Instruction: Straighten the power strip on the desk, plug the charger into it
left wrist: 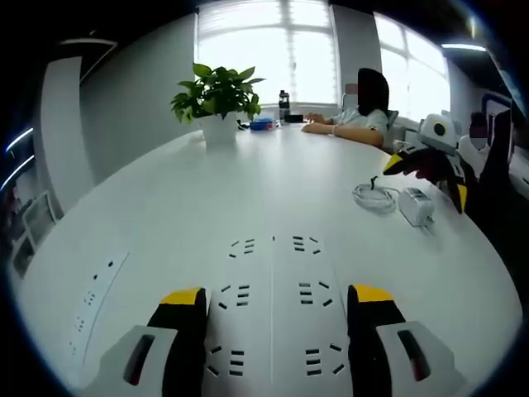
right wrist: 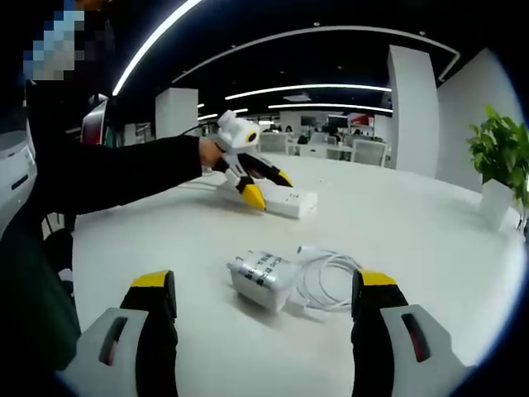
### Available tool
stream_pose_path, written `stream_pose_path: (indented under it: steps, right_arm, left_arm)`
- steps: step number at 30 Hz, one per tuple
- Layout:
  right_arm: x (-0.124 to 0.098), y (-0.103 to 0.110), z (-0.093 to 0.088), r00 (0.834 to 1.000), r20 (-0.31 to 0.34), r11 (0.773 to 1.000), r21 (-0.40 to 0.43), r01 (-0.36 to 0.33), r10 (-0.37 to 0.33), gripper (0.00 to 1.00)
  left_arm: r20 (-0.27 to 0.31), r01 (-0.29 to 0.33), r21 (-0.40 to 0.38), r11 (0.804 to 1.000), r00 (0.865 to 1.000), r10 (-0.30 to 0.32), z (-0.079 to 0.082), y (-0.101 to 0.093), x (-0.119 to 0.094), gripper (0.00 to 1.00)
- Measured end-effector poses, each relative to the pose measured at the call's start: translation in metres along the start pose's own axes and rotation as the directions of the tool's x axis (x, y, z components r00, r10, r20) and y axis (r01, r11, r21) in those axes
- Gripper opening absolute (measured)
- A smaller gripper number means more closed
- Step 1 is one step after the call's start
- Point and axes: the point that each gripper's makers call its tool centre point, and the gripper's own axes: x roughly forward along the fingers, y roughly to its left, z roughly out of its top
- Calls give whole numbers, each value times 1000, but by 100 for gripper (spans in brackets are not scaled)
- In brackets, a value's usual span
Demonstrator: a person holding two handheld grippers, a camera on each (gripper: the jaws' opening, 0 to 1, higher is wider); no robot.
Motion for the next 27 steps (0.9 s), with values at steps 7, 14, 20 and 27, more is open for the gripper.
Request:
stream_pose_path:
  steps: [7, 14, 20, 27]
  right_arm:
    - [-2, 0, 0, 1000, -1, 1000, -2, 1, -1, 87]
    - [-4, -2, -2, 1000, 1, 1000, 1, 7, -7, 87]
    - [-8, -5, -3, 1000, 3, 1000, 7, 14, -15, 87]
    - [-8, -7, -5, 1000, 6, 1000, 12, 12, -12, 87]
  left_arm:
    - [4, 2, 0, 1000, 1000, -2, 2, -1, 2, 69]
    - [1, 4, 3, 1000, 1000, -4, 5, -2, 7, 69]
    - [-3, 7, 5, 1000, 1000, -7, 9, 1, 12, 69]
    - [7, 7, 3, 1000, 1000, -7, 13, -1, 17, 69]
